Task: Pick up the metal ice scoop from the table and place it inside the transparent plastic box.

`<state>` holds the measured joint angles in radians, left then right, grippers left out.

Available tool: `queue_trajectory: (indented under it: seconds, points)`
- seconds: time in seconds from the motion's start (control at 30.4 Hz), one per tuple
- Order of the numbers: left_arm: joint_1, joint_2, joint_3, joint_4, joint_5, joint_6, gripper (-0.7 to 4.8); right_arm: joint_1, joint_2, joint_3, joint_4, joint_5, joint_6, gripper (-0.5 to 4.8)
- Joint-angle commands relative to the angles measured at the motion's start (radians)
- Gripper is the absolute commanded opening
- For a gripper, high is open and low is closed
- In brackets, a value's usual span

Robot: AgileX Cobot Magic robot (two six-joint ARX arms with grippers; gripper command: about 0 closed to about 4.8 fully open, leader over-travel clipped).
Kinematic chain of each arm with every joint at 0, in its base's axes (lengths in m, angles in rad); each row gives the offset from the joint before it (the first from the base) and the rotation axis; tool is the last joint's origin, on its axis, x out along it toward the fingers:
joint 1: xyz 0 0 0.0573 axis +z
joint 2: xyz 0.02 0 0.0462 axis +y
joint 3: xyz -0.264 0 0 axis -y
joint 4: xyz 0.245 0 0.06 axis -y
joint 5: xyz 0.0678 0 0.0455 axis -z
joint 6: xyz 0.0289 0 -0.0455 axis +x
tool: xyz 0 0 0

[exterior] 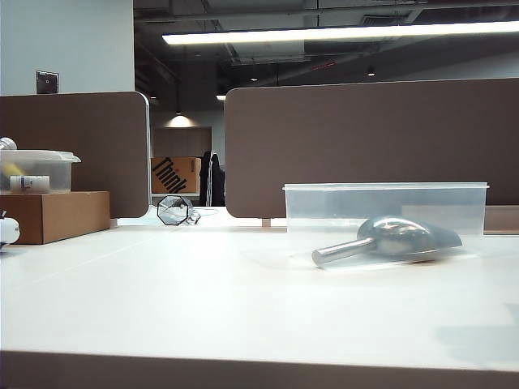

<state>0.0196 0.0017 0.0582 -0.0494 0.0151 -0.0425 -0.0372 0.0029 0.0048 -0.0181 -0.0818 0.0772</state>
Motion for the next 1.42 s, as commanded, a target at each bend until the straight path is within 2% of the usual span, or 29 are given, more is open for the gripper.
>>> queue_trajectory:
  seconds: [0.03,0.2,0.33,0.56,0.86,1.42]
  points:
    - [-0.021,0.001,-0.012,0.008,0.000,0.002,-0.05,0.001,0.001,0.001,0.014,0.001,-0.002,-0.01]
    - [-0.040,0.001,-0.053,0.066,0.000,0.001,-0.05,0.001,0.001,0.001,0.014,0.001,-0.002,-0.01]
    - [-0.041,0.001,-0.051,0.060,-0.017,0.006,-0.05,0.001,0.001,0.001,0.014,0.001,-0.002,-0.01]
    - [-0.041,0.001,-0.051,0.061,-0.023,0.070,-0.05,0.001,0.001,0.001,0.014,0.002,-0.002,-0.01]
    - [-0.041,0.001,-0.051,0.111,-0.022,0.095,-0.05,0.001,0.001,0.001,0.014,0.001,-0.002,-0.01]
    - [-0.041,0.001,-0.051,0.114,-0.014,0.094,-0.05,0.001,0.001,0.001,0.014,0.001,-0.002,-0.01]
